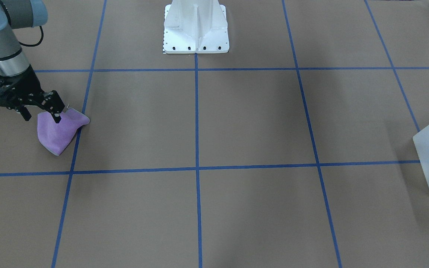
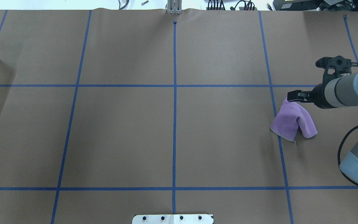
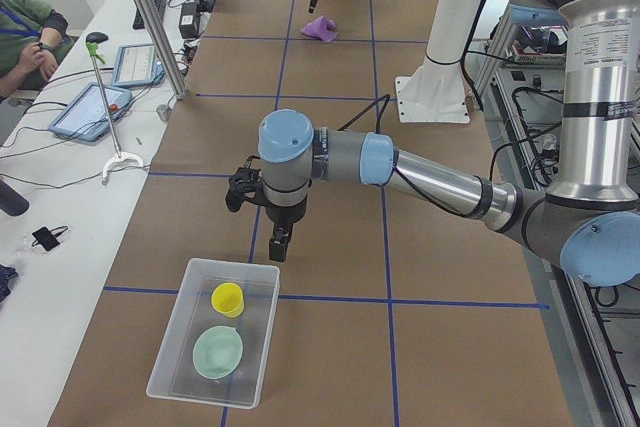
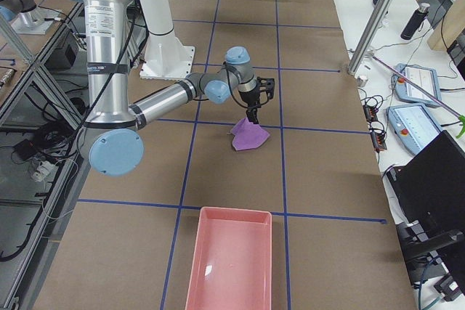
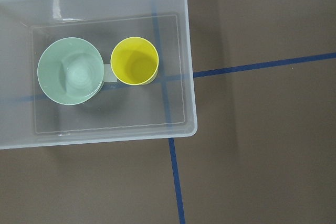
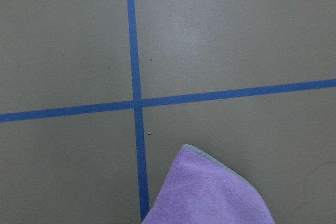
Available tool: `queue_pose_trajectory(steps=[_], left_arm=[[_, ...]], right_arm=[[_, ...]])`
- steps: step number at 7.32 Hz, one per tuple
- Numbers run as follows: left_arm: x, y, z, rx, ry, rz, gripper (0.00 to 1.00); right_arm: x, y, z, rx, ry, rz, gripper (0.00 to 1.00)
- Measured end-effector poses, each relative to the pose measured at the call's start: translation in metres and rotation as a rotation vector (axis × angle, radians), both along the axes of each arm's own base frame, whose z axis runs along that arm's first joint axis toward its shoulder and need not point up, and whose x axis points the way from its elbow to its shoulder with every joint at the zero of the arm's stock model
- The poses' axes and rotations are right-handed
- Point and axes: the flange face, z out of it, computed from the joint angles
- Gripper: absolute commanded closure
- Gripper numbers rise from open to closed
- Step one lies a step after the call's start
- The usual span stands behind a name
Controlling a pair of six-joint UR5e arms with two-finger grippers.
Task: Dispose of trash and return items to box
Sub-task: 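Reach the right gripper to the lilac cloth and pinch it, then lift the lilac cloth with the right gripper toward the pink bin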
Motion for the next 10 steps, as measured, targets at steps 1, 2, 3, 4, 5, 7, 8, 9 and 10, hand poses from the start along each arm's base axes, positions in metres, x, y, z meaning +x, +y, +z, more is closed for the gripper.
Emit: queue_pose_trajectory(steps=[1, 2, 3, 4, 5, 7, 8, 9, 10], left_arm=[[0.0, 0.0, 0.0, 0.001, 0.0, 0.0, 0.01], [0.0, 0.0, 0.0, 0.001, 0.0, 0.001, 0.01], [0.0, -0.001, 0.0, 0.005, 0.0, 0.001, 0.01], [0.0, -0.002, 0.002, 0.015, -0.001, 0.0, 0.01], [0.0, -0.005, 0.006, 0.027, -0.001, 0.0, 0.01], [0.0, -0.009, 0.016, 0.043, -0.002, 0.0, 0.01], [0.0, -0.01, 0.022, 0.035, -0.001, 0.001, 0.01], [0.0, -0.008, 0.032, 0.008, 0.001, 0.001, 0.01], [0.001, -0.003, 0.047, -0.033, 0.005, -0.002, 0.01]], right_arm=[[-0.012, 0.012, 0.007, -0.003, 0.019, -0.012, 0.33], [-0.02, 0.021, 0.014, -0.004, 0.037, -0.025, 0.54], [-0.024, 0.028, 0.018, -0.005, 0.047, -0.036, 0.9], [-0.026, 0.031, 0.019, -0.005, 0.049, -0.04, 1.0], [-0.026, 0.033, 0.017, -0.003, 0.047, -0.041, 1.0], [-0.019, 0.033, 0.006, 0.01, 0.031, -0.036, 1.0], [-0.008, 0.03, -0.005, 0.012, 0.03, -0.034, 1.0], [0.012, 0.024, -0.019, 0.009, 0.043, -0.049, 1.0], [0.046, 0.013, -0.03, 0.012, 0.056, -0.092, 1.0]])
